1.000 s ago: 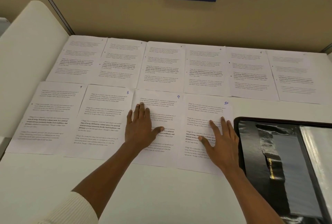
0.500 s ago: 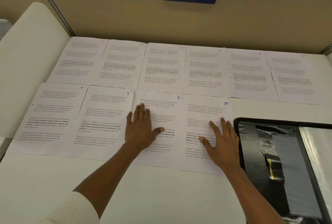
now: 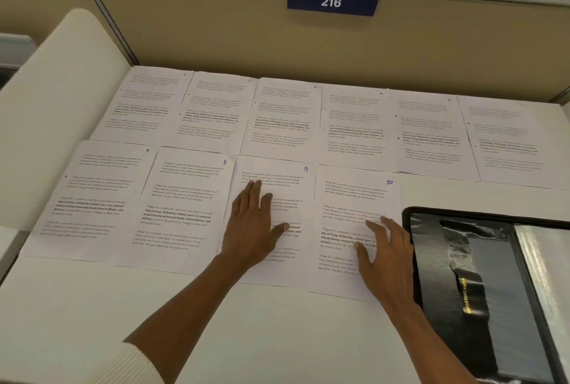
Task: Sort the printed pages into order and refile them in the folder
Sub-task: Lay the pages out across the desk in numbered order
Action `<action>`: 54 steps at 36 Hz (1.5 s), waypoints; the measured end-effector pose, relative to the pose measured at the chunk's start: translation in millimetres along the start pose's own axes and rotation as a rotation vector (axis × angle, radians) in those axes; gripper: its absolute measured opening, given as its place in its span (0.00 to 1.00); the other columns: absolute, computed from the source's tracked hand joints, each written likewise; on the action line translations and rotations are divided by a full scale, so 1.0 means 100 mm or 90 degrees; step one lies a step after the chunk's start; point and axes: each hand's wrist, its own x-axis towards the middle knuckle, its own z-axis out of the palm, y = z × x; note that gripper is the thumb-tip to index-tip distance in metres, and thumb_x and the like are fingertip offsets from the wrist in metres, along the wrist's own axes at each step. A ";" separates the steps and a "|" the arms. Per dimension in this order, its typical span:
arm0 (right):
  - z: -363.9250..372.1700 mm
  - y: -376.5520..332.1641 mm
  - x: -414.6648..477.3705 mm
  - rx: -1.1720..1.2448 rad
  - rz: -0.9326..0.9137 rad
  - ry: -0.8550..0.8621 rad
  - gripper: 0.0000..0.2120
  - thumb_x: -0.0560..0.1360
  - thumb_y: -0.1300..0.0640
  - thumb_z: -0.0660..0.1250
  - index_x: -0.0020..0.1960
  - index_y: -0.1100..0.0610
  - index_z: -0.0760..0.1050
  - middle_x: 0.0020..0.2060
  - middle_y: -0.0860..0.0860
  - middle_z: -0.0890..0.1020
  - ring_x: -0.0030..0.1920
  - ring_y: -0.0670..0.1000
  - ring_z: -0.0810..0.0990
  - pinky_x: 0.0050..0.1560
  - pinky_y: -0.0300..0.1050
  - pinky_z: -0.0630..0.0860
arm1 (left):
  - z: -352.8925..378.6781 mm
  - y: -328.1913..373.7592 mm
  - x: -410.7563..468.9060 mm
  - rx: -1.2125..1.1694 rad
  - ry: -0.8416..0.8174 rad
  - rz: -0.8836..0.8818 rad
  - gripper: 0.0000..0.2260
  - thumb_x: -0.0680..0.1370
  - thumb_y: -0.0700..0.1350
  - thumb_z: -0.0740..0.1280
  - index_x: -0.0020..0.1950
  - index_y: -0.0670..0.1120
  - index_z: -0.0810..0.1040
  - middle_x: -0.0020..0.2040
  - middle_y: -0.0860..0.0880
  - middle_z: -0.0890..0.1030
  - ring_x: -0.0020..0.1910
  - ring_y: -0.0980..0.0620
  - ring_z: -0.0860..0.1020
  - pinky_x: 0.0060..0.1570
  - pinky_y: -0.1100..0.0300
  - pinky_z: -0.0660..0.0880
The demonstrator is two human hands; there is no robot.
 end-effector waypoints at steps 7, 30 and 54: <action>-0.01 -0.40 -0.07 0.071 -0.019 -0.001 0.23 0.74 0.53 0.77 0.68 0.53 0.77 0.71 0.54 0.74 0.71 0.57 0.72 0.58 0.62 0.82 | 0.05 0.05 -0.29 -0.003 -0.025 0.027 0.34 0.82 0.66 0.64 0.80 0.45 0.67 0.86 0.43 0.54 0.85 0.42 0.50 0.82 0.48 0.50; 0.16 -0.59 -0.11 0.025 -0.052 -0.044 0.23 0.72 0.54 0.79 0.65 0.54 0.80 0.71 0.57 0.76 0.72 0.61 0.72 0.65 0.70 0.76 | -0.01 -0.01 -0.55 -0.038 -0.069 0.018 0.34 0.84 0.62 0.62 0.85 0.47 0.58 0.87 0.47 0.46 0.86 0.47 0.43 0.84 0.48 0.48; 1.29 -3.56 0.78 0.121 -0.216 -0.161 0.14 0.78 0.49 0.73 0.62 0.50 0.78 0.61 0.45 0.75 0.66 0.49 0.73 0.41 0.47 0.80 | -1.52 -3.08 0.28 -0.129 0.080 -0.298 0.26 0.80 0.55 0.73 0.72 0.43 0.74 0.70 0.45 0.75 0.71 0.44 0.70 0.69 0.48 0.68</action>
